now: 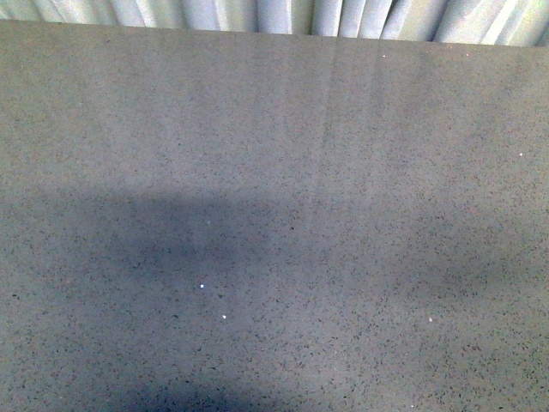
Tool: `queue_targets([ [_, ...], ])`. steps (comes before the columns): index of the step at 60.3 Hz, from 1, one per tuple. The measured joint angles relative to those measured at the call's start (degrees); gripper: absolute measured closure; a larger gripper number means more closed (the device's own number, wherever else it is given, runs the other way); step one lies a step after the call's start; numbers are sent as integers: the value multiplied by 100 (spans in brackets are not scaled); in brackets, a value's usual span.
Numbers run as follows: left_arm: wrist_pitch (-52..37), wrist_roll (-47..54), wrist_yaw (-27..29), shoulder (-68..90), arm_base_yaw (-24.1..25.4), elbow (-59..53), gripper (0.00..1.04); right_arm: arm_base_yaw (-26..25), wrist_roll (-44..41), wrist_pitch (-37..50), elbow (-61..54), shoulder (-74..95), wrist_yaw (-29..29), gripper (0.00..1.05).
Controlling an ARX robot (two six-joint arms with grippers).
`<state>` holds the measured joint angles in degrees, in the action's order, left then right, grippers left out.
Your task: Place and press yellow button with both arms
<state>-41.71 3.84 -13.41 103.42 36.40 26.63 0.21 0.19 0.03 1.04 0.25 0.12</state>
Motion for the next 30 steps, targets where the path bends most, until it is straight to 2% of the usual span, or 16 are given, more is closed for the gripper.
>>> queue_targets([
  [21,-116,55,46,72,-79,-109,67,0,0,0,0,0,0,9],
  [30,-162,111,83,66,-120,-160,70,0,0,0,0,0,0,9],
])
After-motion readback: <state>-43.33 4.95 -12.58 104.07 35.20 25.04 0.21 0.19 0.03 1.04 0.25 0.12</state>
